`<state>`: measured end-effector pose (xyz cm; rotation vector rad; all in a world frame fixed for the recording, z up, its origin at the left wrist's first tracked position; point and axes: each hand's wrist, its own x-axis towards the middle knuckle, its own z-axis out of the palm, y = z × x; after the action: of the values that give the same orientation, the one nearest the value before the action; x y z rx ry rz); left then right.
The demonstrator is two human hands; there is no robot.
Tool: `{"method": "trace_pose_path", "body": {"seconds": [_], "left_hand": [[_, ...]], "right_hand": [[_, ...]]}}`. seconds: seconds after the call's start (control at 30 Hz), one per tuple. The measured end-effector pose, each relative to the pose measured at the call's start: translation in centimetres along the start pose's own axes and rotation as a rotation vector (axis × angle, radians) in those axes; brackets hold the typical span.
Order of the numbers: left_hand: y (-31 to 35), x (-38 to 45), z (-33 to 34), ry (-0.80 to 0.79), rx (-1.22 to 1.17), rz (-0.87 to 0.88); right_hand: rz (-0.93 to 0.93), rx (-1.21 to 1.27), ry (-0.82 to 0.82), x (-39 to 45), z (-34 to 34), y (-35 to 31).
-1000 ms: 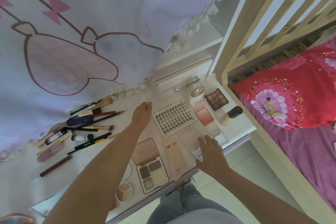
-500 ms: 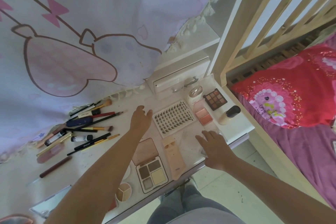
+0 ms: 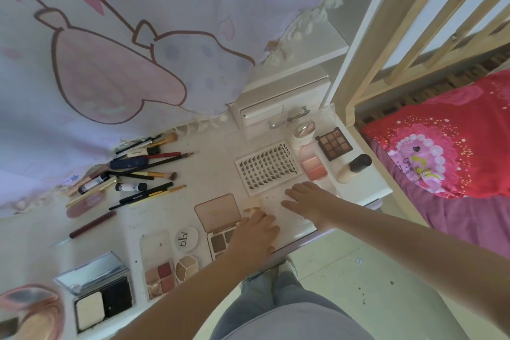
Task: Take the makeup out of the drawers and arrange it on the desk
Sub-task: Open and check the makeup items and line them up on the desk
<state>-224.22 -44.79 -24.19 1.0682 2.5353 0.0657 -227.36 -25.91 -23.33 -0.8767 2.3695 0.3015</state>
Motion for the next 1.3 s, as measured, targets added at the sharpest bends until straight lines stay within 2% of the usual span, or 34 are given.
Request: {"method": "trace_pose_path", "body": {"seconds": [0.3,0.7,0.9,1.0,1.17,1.23,1.3], "left_hand": [[-0.1,0.0,1.6,0.150,0.032,-0.065],[-0.6,-0.3,1.7,0.068,0.022,-0.053],[-0.4,-0.1,1.7,0.124,-0.009,-0.050],[-0.2,0.0,1.1,0.025,-0.010,-0.066],[-0.2,-0.1,1.5,0.027,-0.047,-0.066],[-0.1,0.2,0.7,-0.038,-0.052,-0.109],[0.0,0.0,1.4,0.030,-0.032,-0.101]], "right_hand": [[-0.034,-0.034,-0.055,1.0,-0.4,-0.1],[-0.028,0.009,0.008,1.0,0.4,-0.5],[-0.007,0.041,0.005,0.5,1.0,0.0],[0.002,0.057,0.004,0.3,1.2,0.3],[0.023,0.068,0.001,0.4,1.3,0.3],[0.029,0.079,0.006,0.3,1.2,0.3],[0.034,0.096,0.009,0.2,1.1,0.2]]}}
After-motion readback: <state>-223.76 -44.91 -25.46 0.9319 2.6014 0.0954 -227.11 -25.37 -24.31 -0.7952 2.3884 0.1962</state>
